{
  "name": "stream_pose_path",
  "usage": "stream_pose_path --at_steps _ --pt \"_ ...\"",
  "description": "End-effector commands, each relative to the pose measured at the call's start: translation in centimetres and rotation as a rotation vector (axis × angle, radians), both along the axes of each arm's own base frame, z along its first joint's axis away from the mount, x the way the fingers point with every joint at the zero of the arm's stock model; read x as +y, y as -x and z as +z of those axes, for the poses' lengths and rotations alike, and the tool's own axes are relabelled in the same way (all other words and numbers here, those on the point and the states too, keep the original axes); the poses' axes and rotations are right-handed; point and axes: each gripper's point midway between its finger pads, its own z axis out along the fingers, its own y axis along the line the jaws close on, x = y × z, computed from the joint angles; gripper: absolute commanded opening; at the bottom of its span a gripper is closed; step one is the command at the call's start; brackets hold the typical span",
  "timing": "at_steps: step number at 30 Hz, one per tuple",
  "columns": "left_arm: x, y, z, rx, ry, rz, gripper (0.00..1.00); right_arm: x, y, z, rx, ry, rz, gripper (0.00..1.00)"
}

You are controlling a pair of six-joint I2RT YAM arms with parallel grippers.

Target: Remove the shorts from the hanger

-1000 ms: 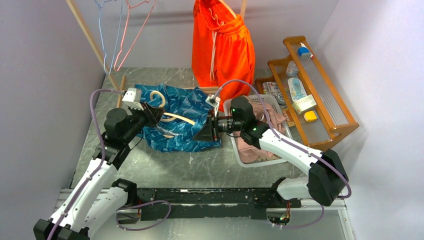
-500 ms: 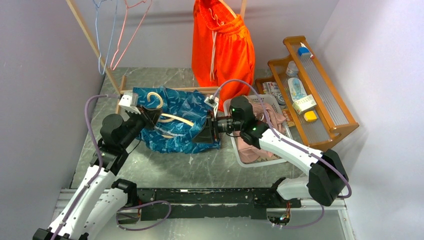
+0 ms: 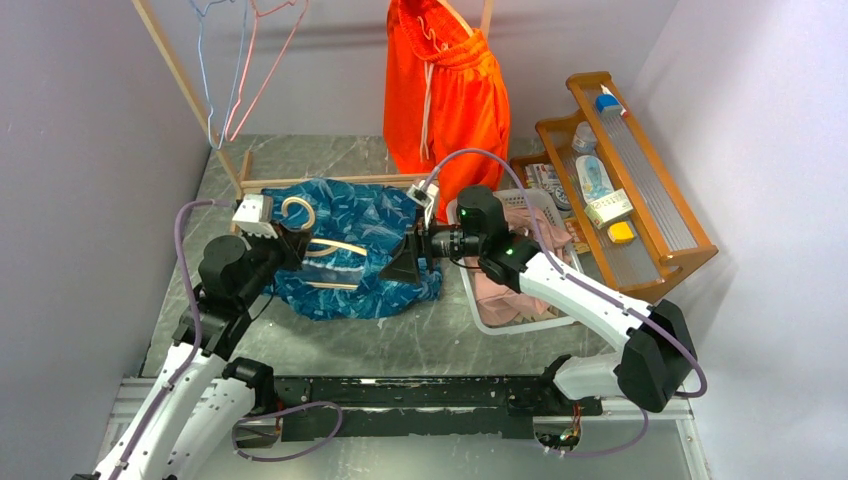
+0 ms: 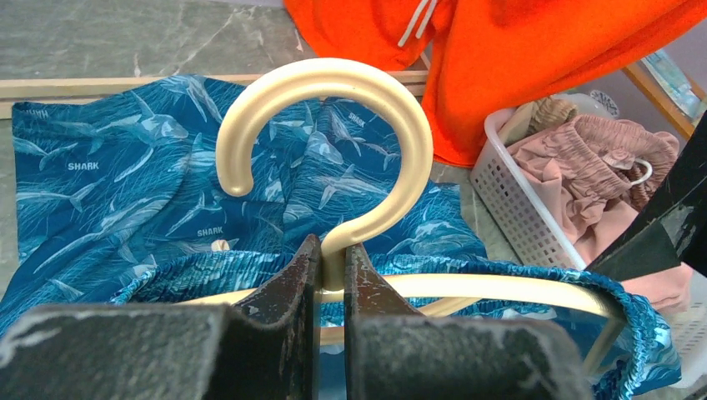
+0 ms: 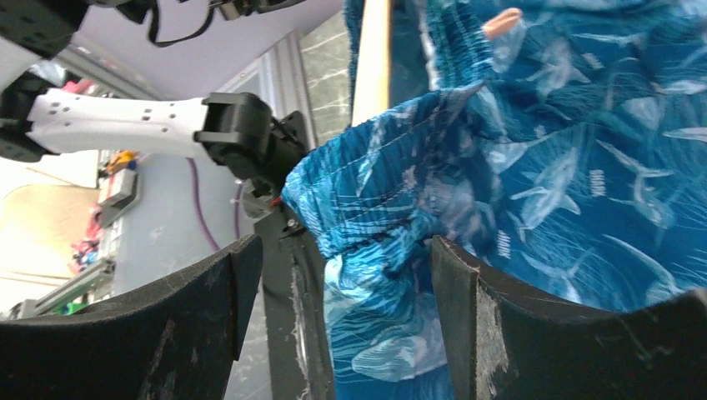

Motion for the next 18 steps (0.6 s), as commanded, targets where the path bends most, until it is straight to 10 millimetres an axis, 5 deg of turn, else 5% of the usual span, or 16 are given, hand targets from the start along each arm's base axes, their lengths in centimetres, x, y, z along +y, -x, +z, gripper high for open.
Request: stream_pose_path --at_steps 1,6,12,18 --pt "1.1 0.3 1.0 -0.028 -0.014 0.046 0.07 -0.1 -1.8 1.8 -0.086 0.001 -0.085 0.77" --pt "1.4 0.5 0.8 -0.011 -0.018 0.061 0.07 0.7 -1.6 2.4 -0.061 -0.038 -0.055 0.75" --pt "1.9 0.6 1.0 0.004 -0.036 0.079 0.07 2.0 -0.9 2.8 -0.047 -0.048 0.0 0.62" --pt "1.8 0.7 1.3 0.004 -0.034 0.078 0.07 3.3 -1.9 1.0 -0.094 0.055 -0.056 0.59"
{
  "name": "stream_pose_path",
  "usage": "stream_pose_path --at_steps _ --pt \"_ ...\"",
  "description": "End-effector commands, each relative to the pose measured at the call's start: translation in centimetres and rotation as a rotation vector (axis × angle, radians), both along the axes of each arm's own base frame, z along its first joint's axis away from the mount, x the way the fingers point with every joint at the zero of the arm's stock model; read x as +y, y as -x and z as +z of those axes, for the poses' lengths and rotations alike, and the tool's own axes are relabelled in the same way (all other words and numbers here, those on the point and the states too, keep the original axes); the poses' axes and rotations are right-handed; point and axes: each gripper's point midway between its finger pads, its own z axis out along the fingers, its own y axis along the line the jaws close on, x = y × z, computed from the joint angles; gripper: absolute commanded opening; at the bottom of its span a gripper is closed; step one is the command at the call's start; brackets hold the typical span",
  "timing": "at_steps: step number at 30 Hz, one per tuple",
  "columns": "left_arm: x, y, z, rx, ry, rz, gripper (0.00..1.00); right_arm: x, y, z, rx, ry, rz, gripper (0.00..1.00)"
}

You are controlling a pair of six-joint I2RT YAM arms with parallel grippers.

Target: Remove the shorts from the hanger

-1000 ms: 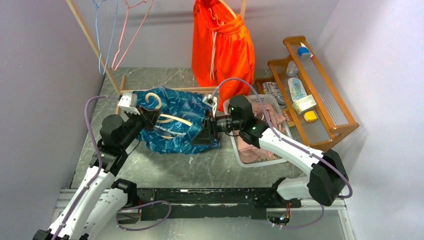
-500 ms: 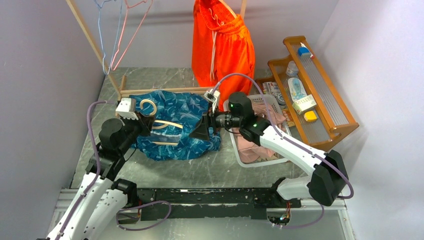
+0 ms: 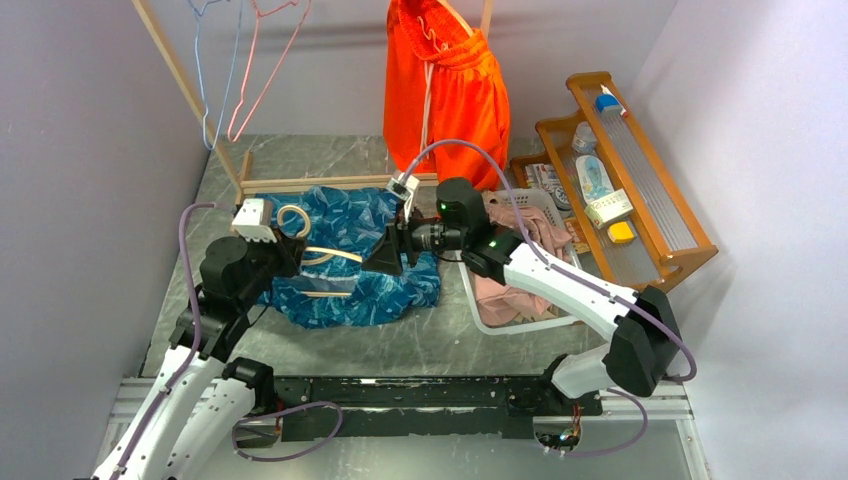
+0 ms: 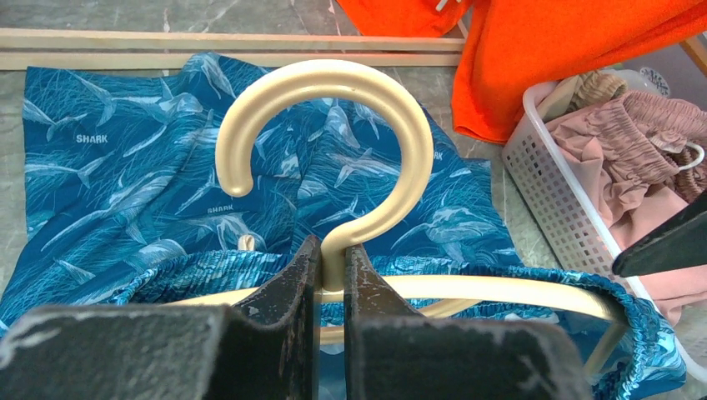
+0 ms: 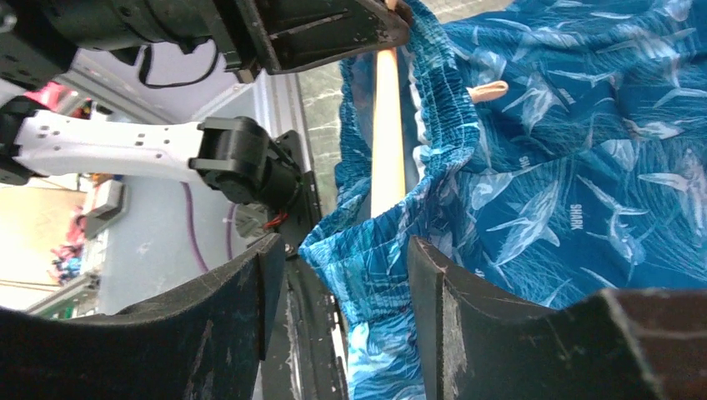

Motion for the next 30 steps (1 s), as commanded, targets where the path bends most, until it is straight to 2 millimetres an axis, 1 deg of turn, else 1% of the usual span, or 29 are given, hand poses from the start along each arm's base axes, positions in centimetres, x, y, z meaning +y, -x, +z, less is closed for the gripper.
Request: stream_pose_path --at_steps 1,3,7,8,10,11,13,14,18,20,25,26,28,30 --pt "0.5 -0.2 3.4 -0.083 0.011 0.024 0.07 0.7 -1.4 -0.7 -0.071 0.075 -0.068 0.58" --pt "0.6 -0.1 3.6 -0.087 0.013 0.03 0.07 0.6 -1.7 -1.4 -0.089 0.115 -0.079 0.54" --pt "0.8 0.0 3.6 -0.089 0.009 0.038 0.07 0.6 -1.3 -2.2 -0.094 0.156 -0.06 0.49" --pt "0.9 0.0 3.7 -0.092 0.012 0.041 0.07 0.7 -1.3 -2.3 -0.093 0.159 -0.061 0.46" --pt "0.9 -0.1 3.6 -0.094 0.017 0.044 0.07 0.8 -1.2 -2.4 -0.091 0.162 -0.064 0.36" --pt "0.8 -0.1 3.6 -0.095 0.019 0.044 0.07 0.8 -1.1 -2.5 -0.091 0.16 -0.062 0.34" --pt "0.9 -0.1 3.6 -0.092 0.022 0.047 0.07 0.9 -1.0 -2.3 -0.094 0.15 -0.064 0.25" --pt "0.9 -0.2 3.5 -0.088 0.02 0.051 0.07 0.8 -1.1 -2.2 -0.099 0.145 -0.07 0.24" --pt "1.7 -0.3 3.1 -0.068 0.003 0.095 0.07 0.4 -1.6 -2.0 -0.122 0.147 -0.112 0.24" --pt "2.2 -0.3 2.8 -0.061 -0.004 0.119 0.07 0.1 -2.1 -2.1 -0.13 0.158 -0.143 0.3" --pt "2.5 0.0 2.8 -0.073 -0.003 0.131 0.07 0.0 -2.3 -2.6 -0.106 0.179 -0.16 0.28" --pt "2.5 0.0 2.8 -0.075 -0.005 0.129 0.07 0.0 -2.2 -2.7 -0.096 0.177 -0.16 0.29" --pt "2.2 0.0 3.0 -0.085 -0.009 0.112 0.07 0.3 -1.9 -2.7 -0.066 0.158 -0.156 0.43" --pt "2.0 0.0 2.8 -0.087 -0.009 0.1 0.07 0.9 -1.7 -2.3 -0.024 0.12 -0.157 0.45"
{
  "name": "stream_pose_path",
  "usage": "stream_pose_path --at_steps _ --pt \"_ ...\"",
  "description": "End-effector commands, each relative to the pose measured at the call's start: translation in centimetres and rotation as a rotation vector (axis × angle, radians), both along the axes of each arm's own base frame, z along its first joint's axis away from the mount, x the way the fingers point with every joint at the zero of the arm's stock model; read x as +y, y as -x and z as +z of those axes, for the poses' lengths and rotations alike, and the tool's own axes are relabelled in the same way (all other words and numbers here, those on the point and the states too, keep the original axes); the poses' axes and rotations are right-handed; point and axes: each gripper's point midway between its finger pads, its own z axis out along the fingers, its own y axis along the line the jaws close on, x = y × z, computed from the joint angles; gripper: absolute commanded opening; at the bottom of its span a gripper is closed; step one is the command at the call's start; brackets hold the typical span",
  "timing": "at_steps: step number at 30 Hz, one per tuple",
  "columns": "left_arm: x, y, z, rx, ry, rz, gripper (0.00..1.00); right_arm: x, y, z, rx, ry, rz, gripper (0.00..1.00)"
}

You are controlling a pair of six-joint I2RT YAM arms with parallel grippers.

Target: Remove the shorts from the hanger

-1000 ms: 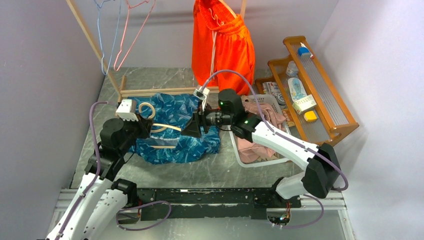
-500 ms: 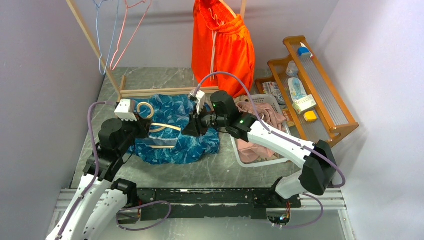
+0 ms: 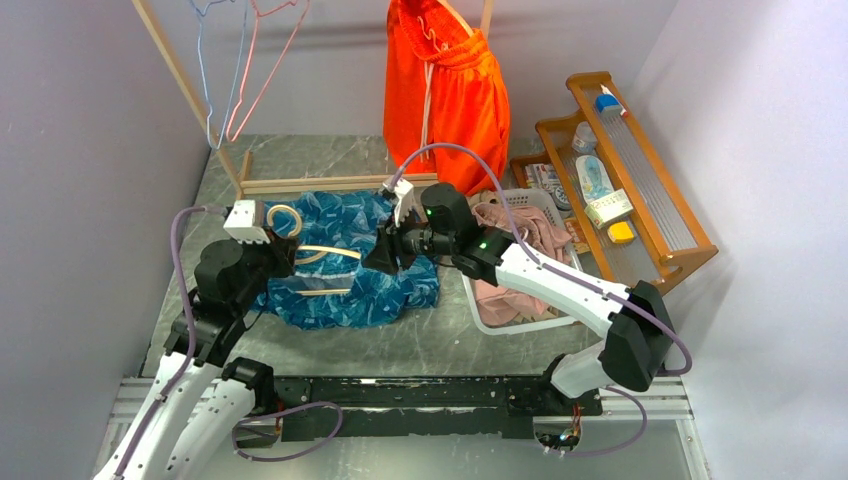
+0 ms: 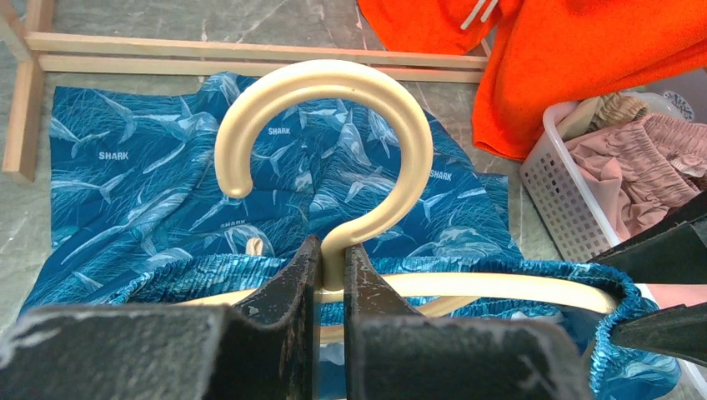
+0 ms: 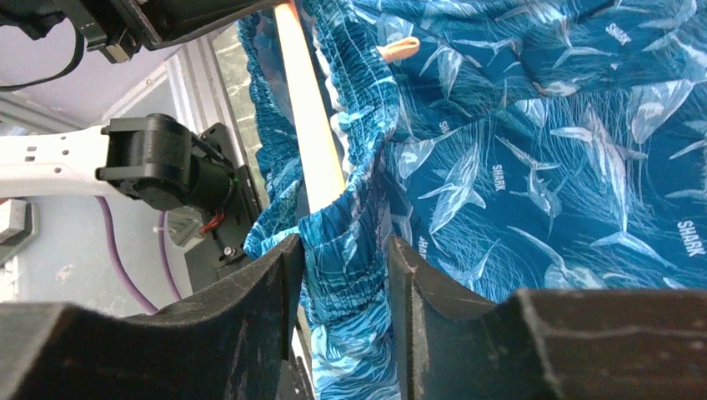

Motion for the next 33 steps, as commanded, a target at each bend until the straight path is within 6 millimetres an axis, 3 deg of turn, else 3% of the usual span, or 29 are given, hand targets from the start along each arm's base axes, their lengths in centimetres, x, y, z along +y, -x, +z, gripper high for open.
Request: stream_pose_path --at_steps 1,3,5,7,8,12,16,21,26,30,33 --pt "0.7 -0.3 1.9 -0.074 -0.002 0.033 0.07 0.4 0.1 0.5 0.059 -0.063 -0.028 0.45" --pt "0.8 -0.4 1.9 -0.07 -0.004 0.038 0.07 0.6 0.2 0.8 0.065 -0.089 -0.026 0.41" --pt "0.8 -0.5 1.7 -0.051 -0.004 0.047 0.07 0.6 0.3 0.8 0.062 -0.091 -0.018 0.24" --pt "0.8 -0.6 1.5 -0.035 -0.012 0.042 0.07 0.6 0.2 0.8 0.054 -0.082 -0.02 0.2" --pt "0.8 -0.6 1.3 -0.029 -0.016 0.043 0.07 0.5 0.1 0.8 0.051 -0.078 -0.021 0.23" --pt "0.7 -0.7 1.2 -0.023 -0.018 0.043 0.07 0.4 -0.2 0.3 0.06 -0.042 -0.041 0.54" --pt "0.6 -0.6 1.2 -0.028 -0.017 0.032 0.07 0.3 -0.4 0.3 0.059 -0.049 -0.056 0.55" --pt "0.2 -0.6 1.0 -0.021 -0.022 0.008 0.07 0.4 -0.3 0.6 0.055 -0.076 -0.051 0.32" --pt "0.3 -0.6 0.5 -0.005 -0.029 0.01 0.07 0.4 -0.6 0.4 0.062 -0.074 -0.073 0.2" --pt "0.8 -0.5 0.5 -0.004 -0.035 0.037 0.07 -0.2 -1.2 0.3 0.048 -0.069 -0.124 0.0" --pt "1.8 -0.4 0.6 -0.003 -0.029 0.096 0.07 -0.7 -0.8 0.0 0.03 -0.046 -0.11 0.0"
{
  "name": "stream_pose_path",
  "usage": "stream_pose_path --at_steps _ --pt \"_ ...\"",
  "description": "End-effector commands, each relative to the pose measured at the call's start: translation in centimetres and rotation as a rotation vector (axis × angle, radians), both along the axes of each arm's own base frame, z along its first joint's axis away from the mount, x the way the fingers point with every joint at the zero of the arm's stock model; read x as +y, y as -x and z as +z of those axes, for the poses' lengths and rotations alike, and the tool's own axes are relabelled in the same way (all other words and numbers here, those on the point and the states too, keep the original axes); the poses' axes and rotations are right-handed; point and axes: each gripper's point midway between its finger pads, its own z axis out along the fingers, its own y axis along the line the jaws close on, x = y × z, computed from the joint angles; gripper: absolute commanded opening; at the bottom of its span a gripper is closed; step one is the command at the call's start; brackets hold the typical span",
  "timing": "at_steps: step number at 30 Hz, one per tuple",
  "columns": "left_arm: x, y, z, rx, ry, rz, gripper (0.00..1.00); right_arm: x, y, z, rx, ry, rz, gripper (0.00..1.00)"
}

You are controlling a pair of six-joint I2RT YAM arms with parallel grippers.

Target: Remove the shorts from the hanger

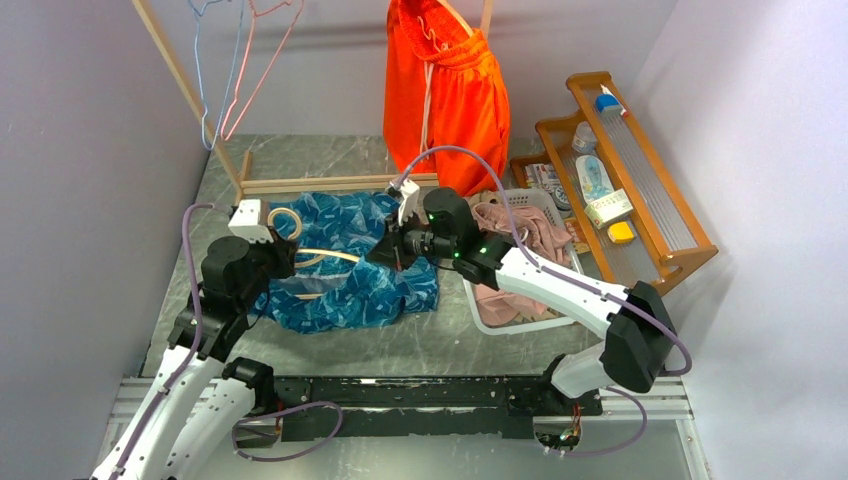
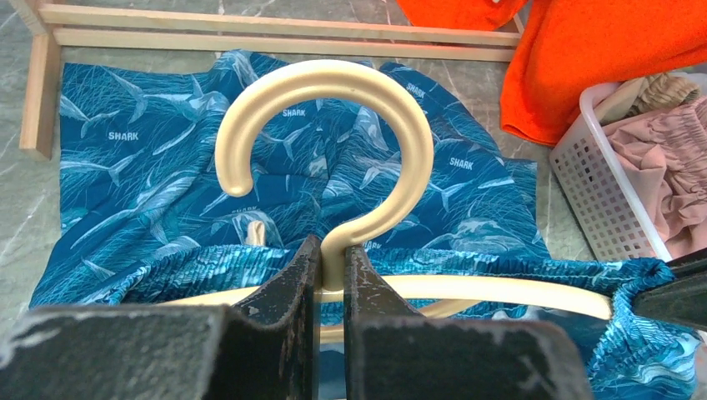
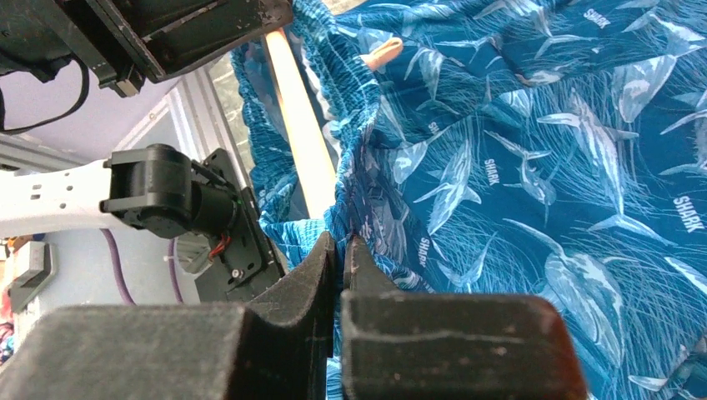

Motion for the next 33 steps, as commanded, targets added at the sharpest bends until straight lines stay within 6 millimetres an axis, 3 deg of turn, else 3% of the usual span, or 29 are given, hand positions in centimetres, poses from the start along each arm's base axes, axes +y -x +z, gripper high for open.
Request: stream_pose_path --at_steps 1,8,11,16,21,30,33 --pt "1.9 0.0 2.1 -0.053 0.012 0.107 0.07 -1.0 0.1 0.2 -0.04 0.015 -0.01 0.0" --pt "6.0 1.1 1.9 0.0 0.034 0.372 0.07 -2.7 2.8 -1.4 0.014 -0.019 0.068 0.0" --pt "7.1 1.5 2.3 -0.014 0.054 0.437 0.07 -3.2 2.8 -2.8 0.054 0.007 0.049 0.0" --pt "7.3 1.9 3.3 -0.079 0.091 0.44 0.07 -3.5 2.5 -4.6 0.09 0.039 0.038 0.0" --pt "7.7 2.3 3.9 -0.101 0.127 0.47 0.07 -3.3 1.9 -4.9 0.099 0.042 0.009 0.0" --pt "9.3 3.0 3.1 -0.064 0.137 0.58 0.07 -2.6 5.0 -5.2 0.116 0.005 0.217 0.0" --pt "8.8 2.7 3.1 -0.083 0.143 0.547 0.07 -2.7 4.9 -5.6 0.125 0.003 0.2 0.01"
